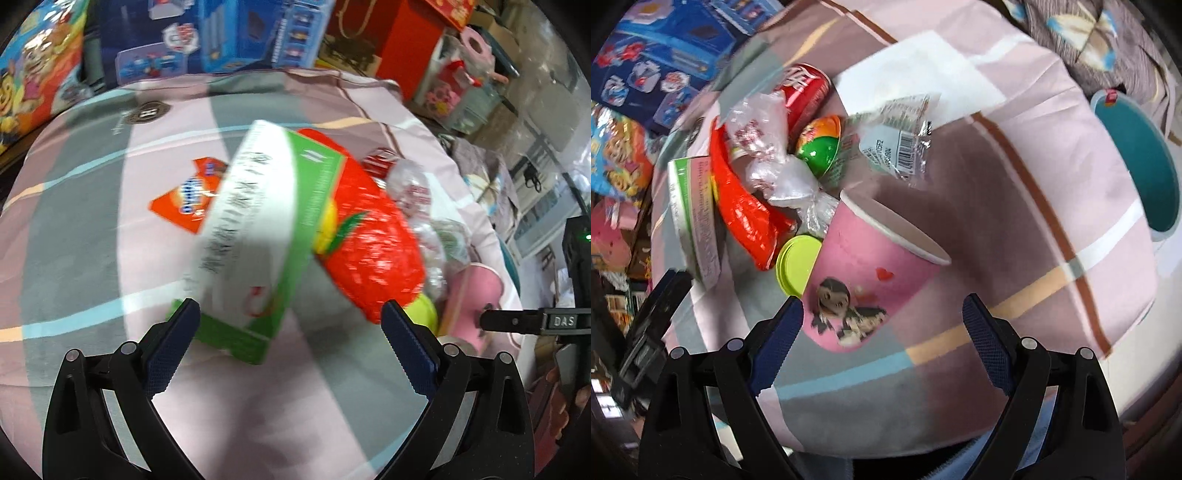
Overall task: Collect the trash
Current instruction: 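Grasp the green-white medicine box with the left gripper while the right grasps the pink cup, then carry the medicine box and pink cup over the teal bin with both tools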
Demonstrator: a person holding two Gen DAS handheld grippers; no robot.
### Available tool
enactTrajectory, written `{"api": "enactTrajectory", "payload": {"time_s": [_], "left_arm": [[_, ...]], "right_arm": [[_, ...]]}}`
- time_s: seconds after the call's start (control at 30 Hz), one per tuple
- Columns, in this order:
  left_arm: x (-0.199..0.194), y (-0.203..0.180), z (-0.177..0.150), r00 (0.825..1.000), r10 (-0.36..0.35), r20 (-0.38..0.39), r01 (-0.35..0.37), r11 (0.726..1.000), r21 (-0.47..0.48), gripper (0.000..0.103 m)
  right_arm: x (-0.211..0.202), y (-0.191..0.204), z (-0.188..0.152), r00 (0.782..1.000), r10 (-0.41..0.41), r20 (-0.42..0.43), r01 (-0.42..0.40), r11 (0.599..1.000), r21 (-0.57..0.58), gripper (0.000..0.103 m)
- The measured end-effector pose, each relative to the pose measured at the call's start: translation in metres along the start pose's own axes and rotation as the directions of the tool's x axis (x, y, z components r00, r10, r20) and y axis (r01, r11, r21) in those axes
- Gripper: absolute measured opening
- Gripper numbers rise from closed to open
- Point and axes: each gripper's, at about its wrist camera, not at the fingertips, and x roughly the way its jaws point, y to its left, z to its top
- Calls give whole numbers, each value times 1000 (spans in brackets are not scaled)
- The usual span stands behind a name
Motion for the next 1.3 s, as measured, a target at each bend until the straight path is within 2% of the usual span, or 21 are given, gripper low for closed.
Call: {"api": "enactTrajectory", "payload": {"time_s": [0.1,0.2,0.23,0.37,0.53,0.73,0.77,0.8,0.83,1.0,1.13,1.3], "left_arm": [[4,13,1,1000,8,-1,-8,1000,-22,98],[11,24,4,1000,14,-14,-15,999,-43,98],[14,26,5,1000,15,-18,-16,999,-43,98],[22,27,12,999,21,-27,-21,999,-28,98],[37,15,23,998,55,-41,-53,998,38,98],[54,9,35,995,92,-41,-89,993,76,98],[54,9,36,996,88,-33,-86,994,73,96],[53,9,36,996,83,-24,-81,994,68,82],[53,8,37,996,84,-24,-82,994,66,82],[33,9,33,995,95,6,-95,995,28,82],[9,10,34,997,69,35,-69,998,-1,82],[-11,-8,37,998,27,55,-28,1000,12,82]], "right_arm": [[11,12,8,1000,-13,2,13,1000,-27,84],[17,20,13,998,-35,48,37,998,-59,82],[16,21,15,997,-36,65,40,996,-74,63],[11,23,20,993,-64,95,74,991,-114,63],[4,21,20,989,-94,118,107,988,-113,63],[-7,12,17,986,-97,133,112,988,-106,63],[-7,10,17,987,-93,132,107,989,-102,63],[-9,5,16,987,-88,131,101,990,-98,63],[-9,5,17,987,-86,133,99,990,-96,63],[-13,-1,16,988,-67,139,80,992,-94,63],[-19,-7,17,987,-43,153,57,994,-91,63],[-28,-18,17,985,-16,175,31,996,-81,63]]}}
